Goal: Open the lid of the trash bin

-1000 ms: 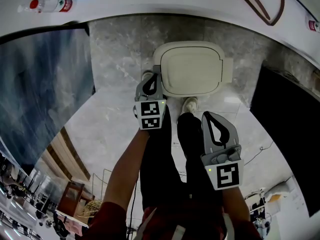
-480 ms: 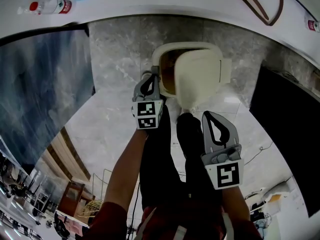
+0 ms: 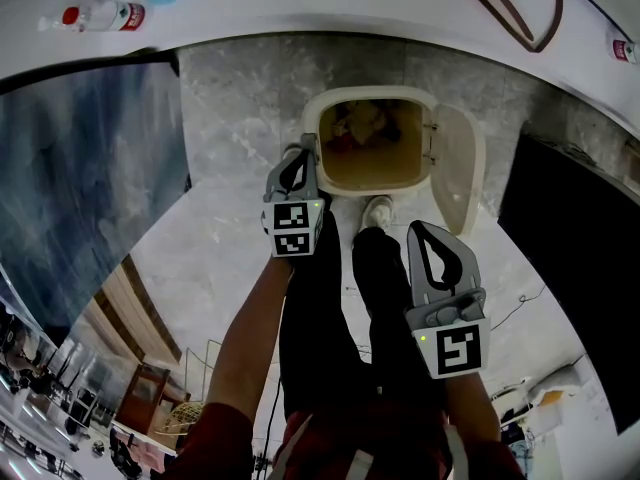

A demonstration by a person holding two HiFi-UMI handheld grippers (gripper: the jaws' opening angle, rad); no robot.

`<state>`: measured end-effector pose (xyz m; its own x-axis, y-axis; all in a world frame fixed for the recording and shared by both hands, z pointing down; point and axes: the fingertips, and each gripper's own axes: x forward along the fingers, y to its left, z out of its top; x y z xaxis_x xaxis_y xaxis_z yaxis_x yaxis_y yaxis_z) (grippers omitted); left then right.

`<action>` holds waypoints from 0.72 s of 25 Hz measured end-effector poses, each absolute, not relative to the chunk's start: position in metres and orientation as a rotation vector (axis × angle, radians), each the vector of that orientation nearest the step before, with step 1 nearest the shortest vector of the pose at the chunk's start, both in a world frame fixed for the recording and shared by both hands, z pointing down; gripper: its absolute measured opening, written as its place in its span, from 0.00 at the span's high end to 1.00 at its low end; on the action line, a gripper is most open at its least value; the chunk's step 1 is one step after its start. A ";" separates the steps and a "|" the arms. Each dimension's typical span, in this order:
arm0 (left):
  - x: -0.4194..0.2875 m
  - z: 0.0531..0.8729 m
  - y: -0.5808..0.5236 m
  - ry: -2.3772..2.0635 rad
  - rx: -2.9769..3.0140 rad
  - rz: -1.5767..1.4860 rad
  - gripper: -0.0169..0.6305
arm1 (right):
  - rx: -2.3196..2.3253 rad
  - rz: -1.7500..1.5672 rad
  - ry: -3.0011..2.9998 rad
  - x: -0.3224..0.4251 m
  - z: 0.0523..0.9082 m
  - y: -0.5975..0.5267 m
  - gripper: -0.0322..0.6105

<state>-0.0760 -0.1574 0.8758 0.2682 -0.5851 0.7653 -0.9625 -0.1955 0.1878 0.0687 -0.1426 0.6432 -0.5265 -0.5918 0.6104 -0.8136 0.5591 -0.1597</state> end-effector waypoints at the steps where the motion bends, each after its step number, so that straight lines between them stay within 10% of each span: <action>1: -0.077 0.876 -0.157 -1.399 1.881 0.735 0.97 | 1.133 0.593 -2.300 0.069 0.642 -0.143 0.95; 18: -0.075 0.858 -0.153 -1.359 1.853 0.753 0.97 | 1.164 0.528 -2.328 0.075 0.610 -0.147 0.95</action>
